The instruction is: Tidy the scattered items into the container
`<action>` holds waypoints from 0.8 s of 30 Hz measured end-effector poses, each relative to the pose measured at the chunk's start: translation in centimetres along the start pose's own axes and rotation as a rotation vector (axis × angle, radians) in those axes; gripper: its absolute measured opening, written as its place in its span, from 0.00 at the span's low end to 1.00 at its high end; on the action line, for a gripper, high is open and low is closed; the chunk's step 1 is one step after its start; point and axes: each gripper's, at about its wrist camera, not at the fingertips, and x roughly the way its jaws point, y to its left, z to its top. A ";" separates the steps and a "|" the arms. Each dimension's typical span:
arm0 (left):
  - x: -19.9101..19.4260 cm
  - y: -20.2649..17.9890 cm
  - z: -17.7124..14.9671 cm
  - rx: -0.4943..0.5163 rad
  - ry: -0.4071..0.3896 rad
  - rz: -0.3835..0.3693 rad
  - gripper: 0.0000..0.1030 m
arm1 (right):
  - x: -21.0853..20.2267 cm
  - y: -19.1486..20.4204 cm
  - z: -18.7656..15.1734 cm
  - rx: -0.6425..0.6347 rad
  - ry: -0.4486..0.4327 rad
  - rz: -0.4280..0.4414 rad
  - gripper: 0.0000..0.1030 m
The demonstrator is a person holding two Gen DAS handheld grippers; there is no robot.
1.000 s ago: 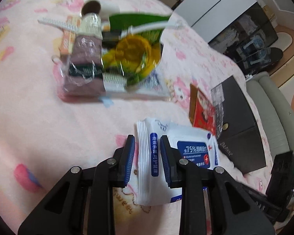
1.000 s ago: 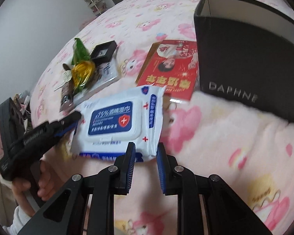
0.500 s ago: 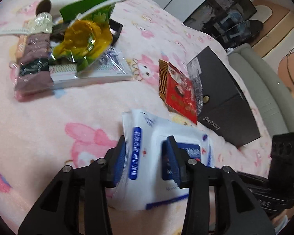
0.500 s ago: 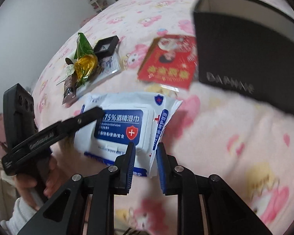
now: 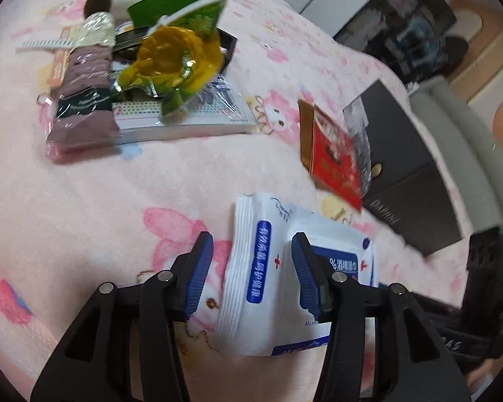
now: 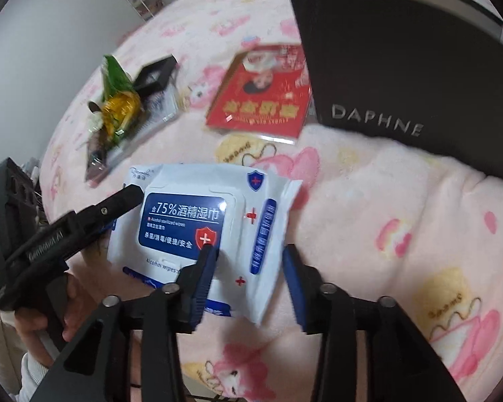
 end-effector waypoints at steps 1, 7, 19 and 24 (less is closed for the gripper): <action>0.0 -0.1 -0.1 0.009 0.004 -0.001 0.50 | 0.3 0.1 0.1 0.004 0.003 0.010 0.42; -0.6 -1.7 -1.2 0.069 0.027 -0.043 0.49 | -0.9 0.8 -0.4 -0.027 -0.026 0.078 0.39; -1.0 -6.8 -3.4 0.185 0.048 -0.088 0.49 | -5.4 -1.7 -1.9 0.013 -0.101 0.108 0.35; -1.5 -9.0 -3.8 0.205 0.047 -0.091 0.47 | -6.6 -2.7 -2.4 0.031 -0.119 0.114 0.34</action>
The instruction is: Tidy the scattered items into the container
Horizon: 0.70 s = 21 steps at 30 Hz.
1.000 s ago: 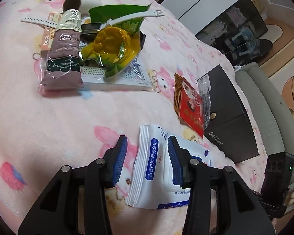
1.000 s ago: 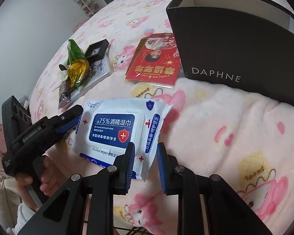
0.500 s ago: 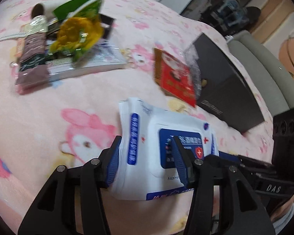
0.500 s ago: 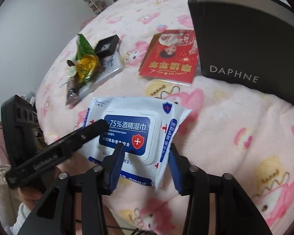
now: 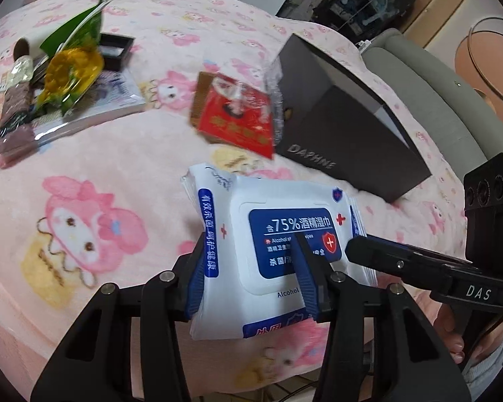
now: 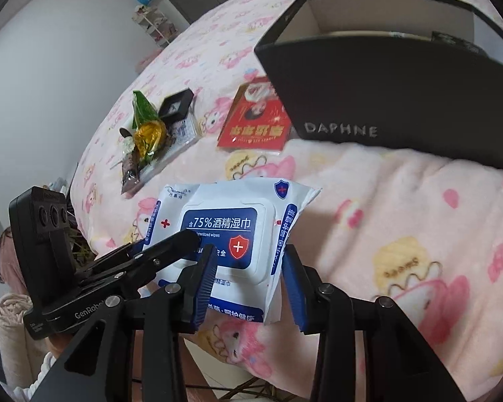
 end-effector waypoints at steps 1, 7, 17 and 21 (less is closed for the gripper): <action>-0.2 -0.8 0.2 0.016 -0.003 0.001 0.47 | -0.7 0.0 0.2 -0.003 -0.017 -0.002 0.34; -2.4 -6.7 3.0 0.148 -0.069 -0.016 0.42 | -5.6 -1.0 1.5 0.010 -0.133 -0.006 0.34; 0.1 -15.0 10.0 0.221 -0.074 -0.132 0.42 | -13.5 -5.1 5.5 0.026 -0.307 -0.065 0.34; 3.9 -18.0 13.0 0.212 -0.028 -0.124 0.42 | -15.0 -8.5 8.4 0.028 -0.340 -0.099 0.34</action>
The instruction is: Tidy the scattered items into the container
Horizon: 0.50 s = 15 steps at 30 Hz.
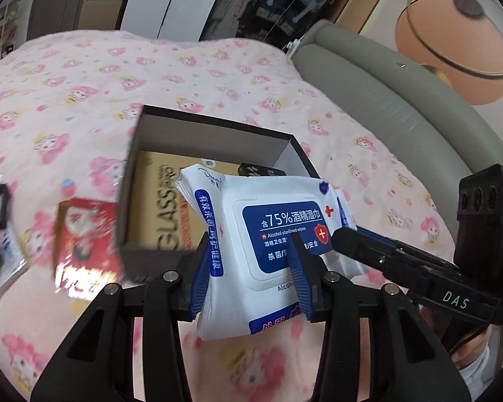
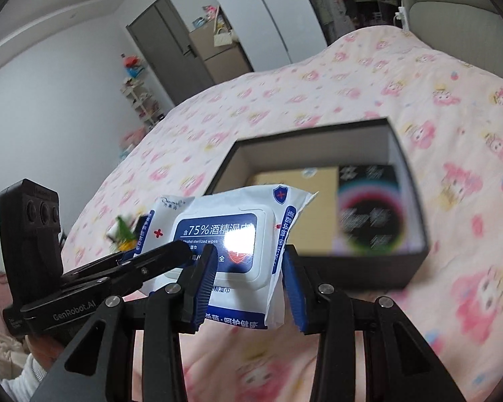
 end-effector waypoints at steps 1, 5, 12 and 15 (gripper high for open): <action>1.1 -0.3 0.8 -0.005 0.015 -0.002 0.42 | 0.4 -1.2 0.8 0.016 -0.003 -0.004 0.34; 4.9 -1.4 2.5 -0.014 0.064 0.019 0.42 | 1.7 -4.5 2.9 0.041 -0.032 -0.020 0.34; 8.6 0.3 4.1 -0.024 0.110 0.127 0.44 | 6.8 -6.8 4.6 0.022 0.036 -0.009 0.34; 9.4 2.3 4.8 -0.063 0.141 0.141 0.44 | 9.2 -6.2 5.5 -0.020 0.086 0.007 0.34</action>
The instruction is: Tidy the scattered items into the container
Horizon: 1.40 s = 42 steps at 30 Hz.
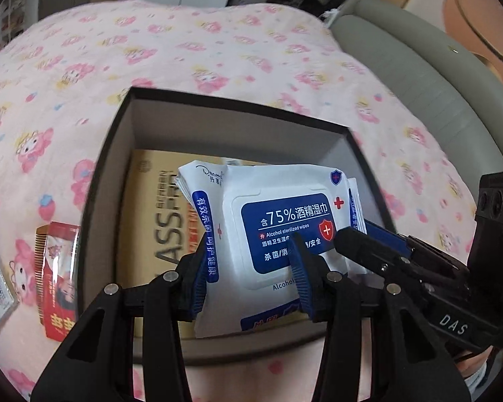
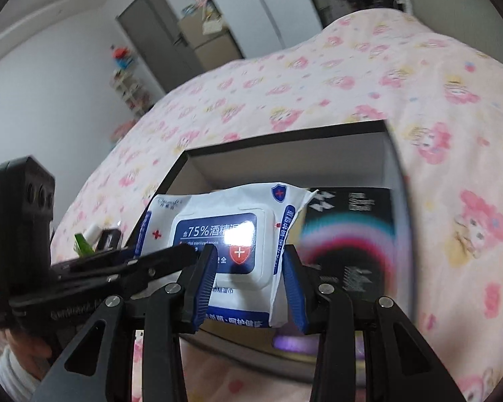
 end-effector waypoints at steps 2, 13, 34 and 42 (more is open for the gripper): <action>0.9 0.8 1.1 -0.021 0.028 0.009 0.44 | 1.5 0.4 0.8 -0.018 0.032 0.001 0.34; 5.3 -0.6 3.1 0.011 0.121 -0.012 0.43 | 3.1 -2.6 2.5 0.013 0.104 -0.087 0.34; 6.4 -4.1 4.3 0.075 0.103 0.058 0.43 | -2.8 -1.2 -1.7 -0.057 0.069 -0.103 0.36; 5.7 -1.7 0.8 -0.057 0.251 0.035 0.40 | 0.5 -2.6 -0.2 -0.043 0.081 -0.138 0.36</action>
